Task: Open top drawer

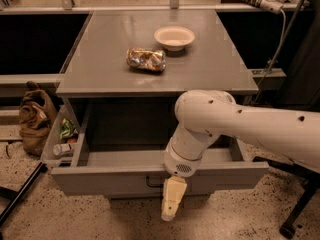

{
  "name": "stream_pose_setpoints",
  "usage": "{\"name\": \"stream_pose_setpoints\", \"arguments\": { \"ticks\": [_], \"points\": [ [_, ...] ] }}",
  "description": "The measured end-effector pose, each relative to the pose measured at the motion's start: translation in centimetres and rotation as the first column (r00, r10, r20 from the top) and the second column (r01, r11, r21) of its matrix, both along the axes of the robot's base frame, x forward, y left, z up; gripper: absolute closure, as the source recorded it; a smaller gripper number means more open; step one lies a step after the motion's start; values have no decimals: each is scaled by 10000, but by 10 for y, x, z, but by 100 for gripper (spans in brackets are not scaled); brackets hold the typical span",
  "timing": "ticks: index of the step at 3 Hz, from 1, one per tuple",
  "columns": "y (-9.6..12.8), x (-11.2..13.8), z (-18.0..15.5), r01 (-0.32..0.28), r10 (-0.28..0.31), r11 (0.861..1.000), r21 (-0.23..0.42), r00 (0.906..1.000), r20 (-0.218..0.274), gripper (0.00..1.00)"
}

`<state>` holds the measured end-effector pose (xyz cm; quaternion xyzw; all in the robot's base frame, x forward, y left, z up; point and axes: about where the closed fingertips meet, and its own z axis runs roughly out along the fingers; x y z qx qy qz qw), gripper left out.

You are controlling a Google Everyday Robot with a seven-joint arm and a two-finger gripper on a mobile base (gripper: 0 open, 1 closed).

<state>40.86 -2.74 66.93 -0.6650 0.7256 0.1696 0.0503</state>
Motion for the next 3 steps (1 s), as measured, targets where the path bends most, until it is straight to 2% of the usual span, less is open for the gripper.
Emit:
{"name": "stream_pose_setpoints", "arguments": {
  "ticks": [1,2,3],
  "points": [
    [0,0,0,-1,1,10000,0,10000,0,0],
    [1,-15,0,-473,468,9987,-191,9985,-274,0],
    [-6,-33,-2,-652,627,9972,-370,9959,-649,0]
  ]
}}
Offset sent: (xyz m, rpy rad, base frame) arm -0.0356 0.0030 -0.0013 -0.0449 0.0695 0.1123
